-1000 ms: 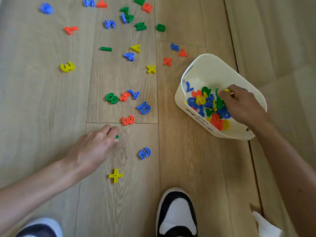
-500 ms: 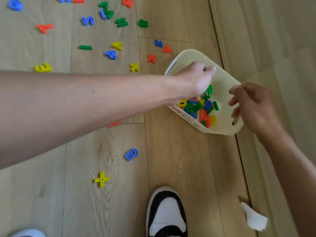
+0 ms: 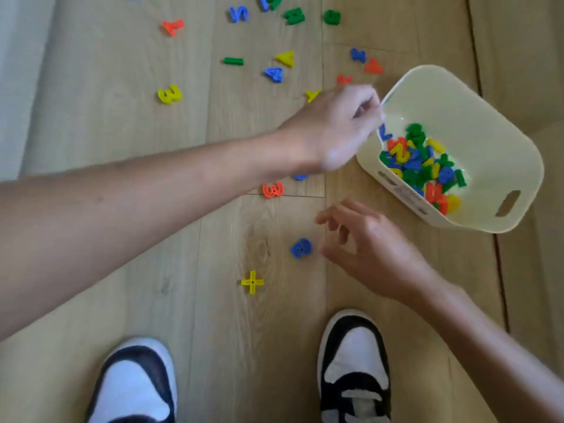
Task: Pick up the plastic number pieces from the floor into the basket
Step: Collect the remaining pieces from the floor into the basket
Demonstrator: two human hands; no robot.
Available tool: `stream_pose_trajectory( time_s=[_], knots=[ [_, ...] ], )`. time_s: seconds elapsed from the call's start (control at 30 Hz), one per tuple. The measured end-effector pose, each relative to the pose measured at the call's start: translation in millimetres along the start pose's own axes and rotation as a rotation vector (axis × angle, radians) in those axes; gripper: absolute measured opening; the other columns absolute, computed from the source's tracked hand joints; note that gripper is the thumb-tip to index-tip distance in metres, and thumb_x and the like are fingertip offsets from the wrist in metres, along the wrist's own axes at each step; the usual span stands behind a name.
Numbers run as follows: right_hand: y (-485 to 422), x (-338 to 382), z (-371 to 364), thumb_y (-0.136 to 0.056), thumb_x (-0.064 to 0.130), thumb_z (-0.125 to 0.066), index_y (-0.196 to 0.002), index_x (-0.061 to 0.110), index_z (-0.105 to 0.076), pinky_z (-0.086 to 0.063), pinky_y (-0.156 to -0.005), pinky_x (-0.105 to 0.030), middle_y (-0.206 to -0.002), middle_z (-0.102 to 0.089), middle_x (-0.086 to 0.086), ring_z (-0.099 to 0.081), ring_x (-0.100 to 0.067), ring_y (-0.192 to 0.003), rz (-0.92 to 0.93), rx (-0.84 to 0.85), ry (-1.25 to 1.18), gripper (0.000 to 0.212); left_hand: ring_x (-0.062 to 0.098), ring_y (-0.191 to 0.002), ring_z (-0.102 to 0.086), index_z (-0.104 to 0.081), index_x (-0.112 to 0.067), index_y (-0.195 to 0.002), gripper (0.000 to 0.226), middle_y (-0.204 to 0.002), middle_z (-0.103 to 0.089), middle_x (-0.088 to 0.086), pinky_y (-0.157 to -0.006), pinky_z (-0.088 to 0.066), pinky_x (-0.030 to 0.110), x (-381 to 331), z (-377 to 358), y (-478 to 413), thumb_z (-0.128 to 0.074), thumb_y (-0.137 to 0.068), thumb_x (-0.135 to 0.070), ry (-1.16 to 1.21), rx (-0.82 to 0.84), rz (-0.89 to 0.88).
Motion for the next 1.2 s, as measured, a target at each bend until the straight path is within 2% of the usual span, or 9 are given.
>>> stream_pose_trajectory(
  time_s=[0.07, 0.17, 0.33, 0.5, 0.63, 0.77, 0.9, 1.03, 1.2],
  knots=[
    [-6.6, 8.8, -32.1, -0.086, 0.037, -0.064, -0.127, 0.032, -0.053, -0.052, -0.072, -0.041, -0.117, -0.050, 0.010, -0.062, -0.021, -0.093, 0.057, 0.136, 0.209, 0.042, 0.023, -0.080, -0.059, -0.062, -0.014, -0.091, 0.018, -0.080, -0.065, -0.001, -0.070, -0.046, 0.035, 32.8, 5.0, 43.0, -0.048, -0.093, -0.025, -0.301, -0.023, -0.001],
    [-11.5, 19.3, -52.7, -0.087, 0.033, -0.059, -0.126, 0.030, -0.051, -0.045, -0.064, -0.033, -0.116, -0.048, 0.005, -0.060, -0.023, -0.098, 0.163, 0.149, 0.415, 0.040, 0.024, -0.090, -0.058, -0.053, -0.021, -0.090, 0.015, -0.095, -0.058, -0.004, -0.071, -0.048, 0.038, 75.7, -8.6, 112.6, -0.051, -0.089, -0.037, -0.548, -0.006, 0.040],
    [-20.2, 20.1, -61.9, -0.090, 0.029, -0.055, -0.111, 0.024, -0.058, -0.048, -0.076, -0.037, -0.110, -0.052, 0.005, -0.055, -0.019, -0.107, 0.253, 0.152, 0.477, 0.022, 0.026, -0.111, -0.045, -0.048, -0.019, -0.112, 0.031, -0.118, -0.047, 0.004, -0.080, -0.045, 0.039, 107.0, -63.4, 162.4, -0.061, -0.086, -0.032, -0.886, 0.225, -0.033],
    [-44.3, 12.3, -20.4, -0.084, 0.036, -0.067, -0.109, 0.025, -0.058, -0.049, -0.063, -0.035, -0.102, -0.057, 0.009, -0.063, -0.022, -0.088, 0.214, -0.042, 0.290, 0.029, 0.026, -0.109, -0.047, -0.047, -0.017, -0.115, 0.048, -0.125, -0.043, 0.006, -0.072, -0.045, 0.038, 126.1, -69.6, 175.4, -0.067, -0.075, 0.001, -0.896, 0.285, -0.013],
    [-81.5, 9.5, 14.1, -0.085, 0.037, -0.068, -0.103, 0.022, -0.052, -0.041, -0.056, -0.032, -0.096, -0.059, 0.008, -0.061, -0.024, -0.080, 0.153, -0.262, 0.278, 0.028, 0.026, -0.111, -0.048, -0.049, -0.014, -0.119, 0.042, -0.128, -0.042, 0.008, -0.077, -0.050, 0.039, 125.1, -71.8, 173.7, -0.065, -0.082, -0.007, -0.892, 0.285, -0.034],
    [-107.6, 4.7, 11.5, -0.090, 0.037, -0.062, -0.096, 0.019, -0.051, -0.038, -0.058, -0.033, -0.097, -0.057, 0.002, -0.060, -0.029, -0.080, 0.103, -0.256, 0.353, 0.022, 0.023, -0.100, -0.052, -0.054, -0.013, -0.106, 0.022, -0.113, -0.045, 0.006, -0.074, -0.052, 0.036, 110.0, -58.4, 151.6, -0.061, -0.086, -0.017, -0.825, 0.213, -0.087],
    [-114.1, 4.5, -0.1, -0.092, 0.036, -0.060, -0.100, 0.015, -0.051, -0.047, -0.063, -0.040, -0.103, -0.056, -0.004, -0.061, -0.034, -0.085, 0.083, -0.202, 0.387, 0.024, 0.023, -0.098, -0.050, -0.058, -0.011, -0.103, 0.016, -0.105, -0.050, 0.007, -0.077, -0.050, 0.039, 93.4, -19.1, 99.0, -0.054, -0.089, -0.019, -0.808, -0.064, -0.161],
    [-112.9, 1.8, -5.7, -0.092, 0.034, -0.061, -0.107, 0.013, -0.051, -0.051, -0.063, -0.043, -0.106, -0.051, -0.007, -0.059, -0.034, -0.088, 0.066, -0.203, 0.376, 0.029, 0.029, -0.113, -0.046, -0.057, -0.009, -0.104, 0.015, -0.118, -0.050, 0.014, -0.084, -0.050, 0.041, 99.0, -10.6, 64.1, -0.053, -0.092, -0.017, -0.878, -0.141, -0.162],
    [-115.9, 0.9, -6.0, -0.088, 0.022, -0.061, -0.099, 0.011, -0.053, -0.052, -0.066, -0.044, -0.097, -0.053, -0.005, -0.058, -0.031, -0.082, 0.096, -0.207, 0.302, 0.018, 0.032, -0.125, -0.042, -0.055, -0.005, -0.108, 0.016, -0.138, -0.041, 0.021, -0.087, -0.052, 0.043, 118.9, -22.7, 53.6, -0.052, -0.093, -0.010, -0.922, -0.075, -0.105]
  ],
)
Point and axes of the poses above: each hand's wrist, its own y-axis away from the middle knuckle, its own z-axis out of the back of the hand, x = y × z, the point moved 8 cm from there along -y, towards the middle knuckle
